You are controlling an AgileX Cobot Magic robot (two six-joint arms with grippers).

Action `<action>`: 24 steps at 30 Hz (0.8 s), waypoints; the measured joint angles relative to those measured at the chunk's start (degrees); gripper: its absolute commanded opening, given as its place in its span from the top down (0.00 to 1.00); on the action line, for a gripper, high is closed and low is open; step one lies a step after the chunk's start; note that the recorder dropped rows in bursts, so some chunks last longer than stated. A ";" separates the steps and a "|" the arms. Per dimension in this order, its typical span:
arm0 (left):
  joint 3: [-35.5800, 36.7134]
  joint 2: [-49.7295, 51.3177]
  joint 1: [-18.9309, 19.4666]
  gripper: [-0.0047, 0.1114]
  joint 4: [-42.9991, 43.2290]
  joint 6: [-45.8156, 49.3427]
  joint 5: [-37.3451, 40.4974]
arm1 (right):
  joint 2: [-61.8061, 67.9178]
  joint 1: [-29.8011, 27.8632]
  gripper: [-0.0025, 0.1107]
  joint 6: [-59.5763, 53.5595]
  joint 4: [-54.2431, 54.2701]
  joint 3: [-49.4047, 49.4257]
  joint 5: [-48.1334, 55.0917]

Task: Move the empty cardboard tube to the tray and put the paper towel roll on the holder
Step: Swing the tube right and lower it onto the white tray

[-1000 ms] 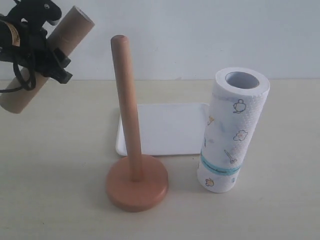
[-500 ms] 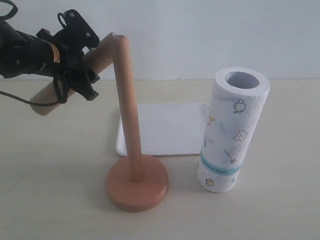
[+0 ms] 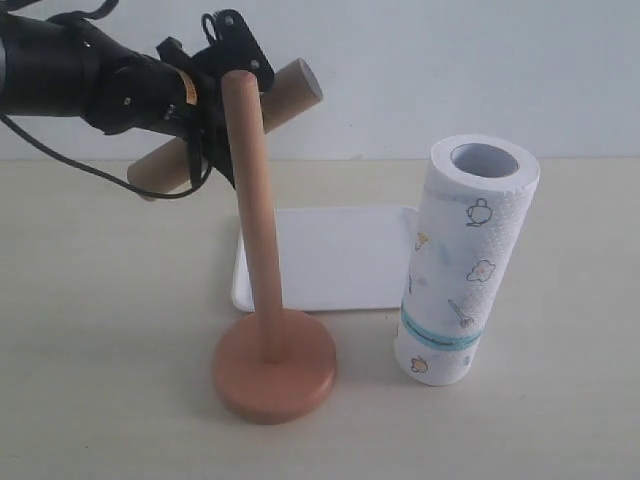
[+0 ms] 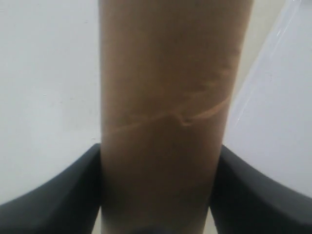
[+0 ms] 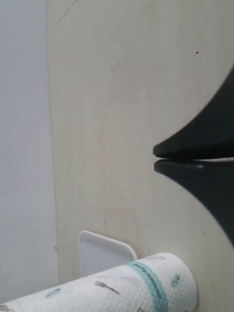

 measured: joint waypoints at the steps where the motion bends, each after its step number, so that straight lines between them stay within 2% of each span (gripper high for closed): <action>1: -0.25 0.70 -0.04 0.92 -0.59 0.54 0.00 | 0.00 0.00 0.98 0.00 0.00 0.00 0.00; 24: -1.10 5.98 -5.74 0.92 -3.27 1.65 -2.94 | 0.00 0.00 0.98 0.00 0.00 0.00 0.00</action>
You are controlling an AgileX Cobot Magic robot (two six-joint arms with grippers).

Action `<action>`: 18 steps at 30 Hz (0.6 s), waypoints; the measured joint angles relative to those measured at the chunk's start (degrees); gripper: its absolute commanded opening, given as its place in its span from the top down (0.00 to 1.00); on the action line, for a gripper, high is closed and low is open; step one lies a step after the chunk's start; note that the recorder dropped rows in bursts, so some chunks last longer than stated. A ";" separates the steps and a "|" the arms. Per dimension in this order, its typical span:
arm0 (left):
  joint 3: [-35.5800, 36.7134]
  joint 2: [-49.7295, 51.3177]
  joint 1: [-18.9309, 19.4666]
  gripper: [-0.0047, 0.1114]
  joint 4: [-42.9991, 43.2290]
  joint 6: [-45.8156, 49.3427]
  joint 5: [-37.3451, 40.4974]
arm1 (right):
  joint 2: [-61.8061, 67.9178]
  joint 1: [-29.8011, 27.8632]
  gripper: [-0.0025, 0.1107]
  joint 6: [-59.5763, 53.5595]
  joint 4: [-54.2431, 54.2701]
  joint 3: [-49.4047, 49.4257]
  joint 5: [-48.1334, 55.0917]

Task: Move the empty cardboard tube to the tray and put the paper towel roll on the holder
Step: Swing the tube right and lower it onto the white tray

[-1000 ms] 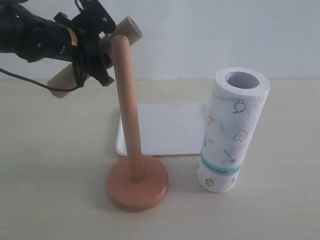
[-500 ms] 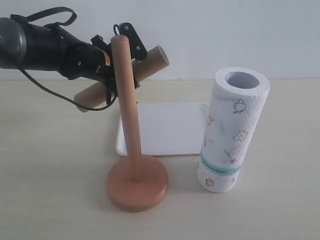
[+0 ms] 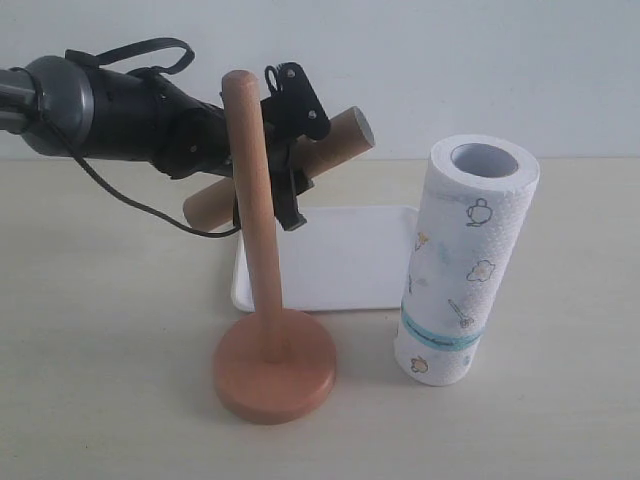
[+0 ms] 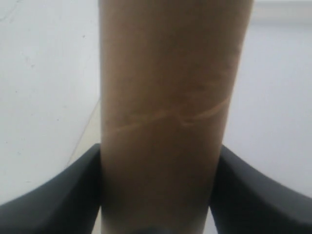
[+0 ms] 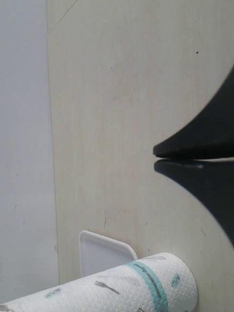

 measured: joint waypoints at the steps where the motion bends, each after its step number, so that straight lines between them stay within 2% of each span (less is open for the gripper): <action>1: -0.13 0.00 -0.36 0.92 0.00 0.00 0.02 | 0.00 0.00 0.98 0.00 0.00 0.00 0.00; 10: -3.82 0.00 -1.01 0.92 0.00 0.00 -0.65 | 0.00 0.00 0.98 0.00 0.00 0.00 0.00; 18: -3.94 0.00 -1.48 0.92 -2.83 -0.11 -1.39 | 0.00 0.00 0.98 0.00 0.00 0.00 0.00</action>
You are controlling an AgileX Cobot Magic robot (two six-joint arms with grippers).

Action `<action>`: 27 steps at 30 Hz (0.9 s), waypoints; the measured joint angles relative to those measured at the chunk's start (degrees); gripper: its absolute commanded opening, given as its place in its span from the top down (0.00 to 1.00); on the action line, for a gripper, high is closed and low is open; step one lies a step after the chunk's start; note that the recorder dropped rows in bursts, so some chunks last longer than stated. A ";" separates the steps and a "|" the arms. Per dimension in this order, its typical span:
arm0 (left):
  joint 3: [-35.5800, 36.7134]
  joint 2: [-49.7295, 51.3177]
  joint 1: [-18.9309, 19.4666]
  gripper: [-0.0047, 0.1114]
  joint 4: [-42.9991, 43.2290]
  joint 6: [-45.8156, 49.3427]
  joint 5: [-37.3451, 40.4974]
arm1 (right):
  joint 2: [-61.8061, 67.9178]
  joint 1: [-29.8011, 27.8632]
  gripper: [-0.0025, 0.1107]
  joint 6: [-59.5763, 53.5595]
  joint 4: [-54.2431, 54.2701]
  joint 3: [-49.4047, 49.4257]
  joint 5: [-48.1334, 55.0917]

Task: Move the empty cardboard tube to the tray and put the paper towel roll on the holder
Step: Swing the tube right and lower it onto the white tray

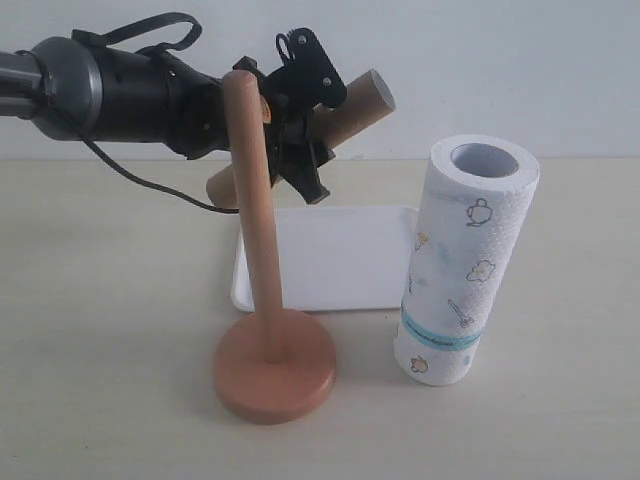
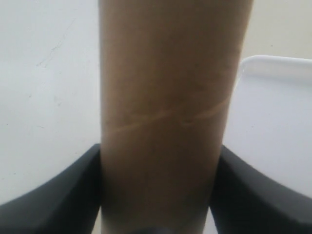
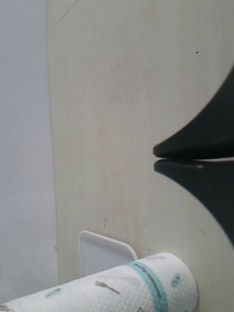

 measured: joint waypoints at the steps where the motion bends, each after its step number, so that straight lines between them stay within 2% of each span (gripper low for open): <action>1: 0.00 0.00 -0.22 0.92 -0.24 0.00 -0.12 | 0.00 0.00 0.98 0.00 0.00 0.00 0.00; 8: 0.00 0.38 -1.47 0.92 -2.90 0.00 -0.12 | 0.00 0.00 0.98 0.00 0.00 0.00 0.00; 22: 0.00 3.67 -1.47 0.92 -5.26 0.00 1.79 | 0.00 0.00 0.98 0.00 0.00 0.00 0.00; 24: 0.00 3.67 -1.47 0.86 -5.26 -0.10 1.94 | 0.00 0.00 0.98 0.00 0.00 0.00 0.00; 27: 0.00 3.67 -1.47 0.66 -5.39 -0.69 3.04 | 0.00 0.00 0.98 0.00 0.00 0.00 0.00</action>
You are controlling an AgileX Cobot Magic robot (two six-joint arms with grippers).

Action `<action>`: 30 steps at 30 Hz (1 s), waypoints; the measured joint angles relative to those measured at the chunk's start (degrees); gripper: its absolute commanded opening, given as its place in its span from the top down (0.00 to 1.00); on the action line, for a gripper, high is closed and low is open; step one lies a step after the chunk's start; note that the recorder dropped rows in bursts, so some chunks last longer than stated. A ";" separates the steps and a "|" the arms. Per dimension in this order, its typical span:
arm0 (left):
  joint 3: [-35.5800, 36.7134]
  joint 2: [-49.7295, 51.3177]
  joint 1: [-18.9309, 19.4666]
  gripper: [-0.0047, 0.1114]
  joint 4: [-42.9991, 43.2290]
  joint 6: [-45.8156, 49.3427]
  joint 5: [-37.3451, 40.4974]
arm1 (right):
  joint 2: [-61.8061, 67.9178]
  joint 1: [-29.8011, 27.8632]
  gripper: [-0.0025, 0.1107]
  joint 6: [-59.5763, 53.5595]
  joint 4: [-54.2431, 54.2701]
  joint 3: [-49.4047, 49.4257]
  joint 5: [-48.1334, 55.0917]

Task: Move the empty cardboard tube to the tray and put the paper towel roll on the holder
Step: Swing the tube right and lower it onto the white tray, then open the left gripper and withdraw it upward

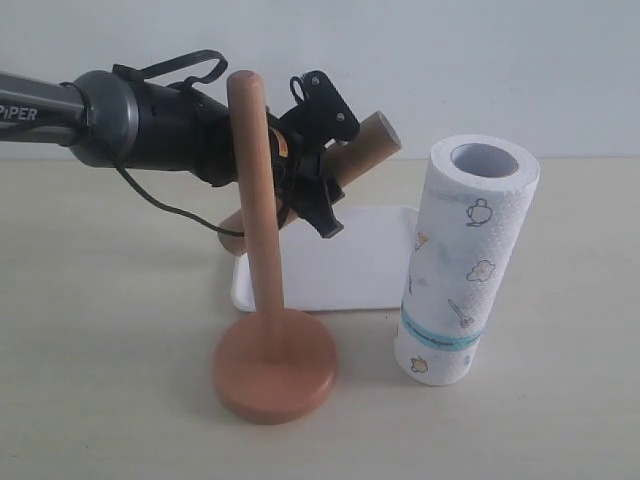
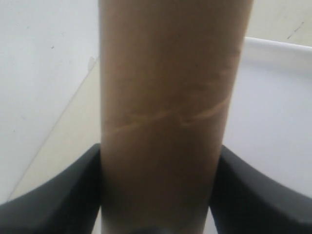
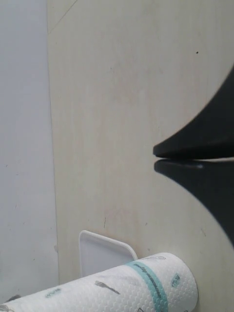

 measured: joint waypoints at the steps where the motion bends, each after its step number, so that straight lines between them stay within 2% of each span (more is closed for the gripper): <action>1: 0.00 0.00 0.00 0.57 0.00 -0.15 0.28 | 0.00 0.00 0.98 0.00 0.00 0.00 0.00; 4: 0.00 0.00 0.00 0.33 0.00 -0.70 0.71 | 0.00 0.00 0.98 0.00 0.00 0.00 0.00; 7: 0.00 0.00 0.00 0.25 0.00 -2.10 0.80 | 0.00 0.00 0.98 0.00 0.00 0.00 0.00; 21: 0.00 0.00 0.00 0.26 2.04 -3.05 2.22 | 0.00 0.00 0.98 0.00 0.00 0.00 0.00; 25: 0.00 0.00 0.00 0.33 8.48 -3.05 6.12 | 0.00 0.00 0.98 0.00 0.00 0.00 0.00; 26: 0.00 0.00 0.24 0.42 9.36 -3.05 6.81 | 0.00 0.00 0.98 0.00 0.00 0.00 0.00; 27: 0.00 -0.25 0.81 0.47 10.43 -3.05 7.76 | 0.00 0.00 0.98 0.00 0.00 0.00 0.00; 28: 0.00 -0.64 1.24 0.59 10.77 -3.05 8.02 | 0.00 0.00 0.98 0.00 0.00 0.00 0.00; 29: 0.00 -1.61 2.28 0.65 11.05 -3.16 8.24 | 0.00 0.00 0.98 0.00 0.00 0.00 0.00; 30: 0.00 -2.15 2.67 0.77 11.19 -3.16 8.29 | 0.00 0.00 0.98 0.00 0.00 0.00 0.00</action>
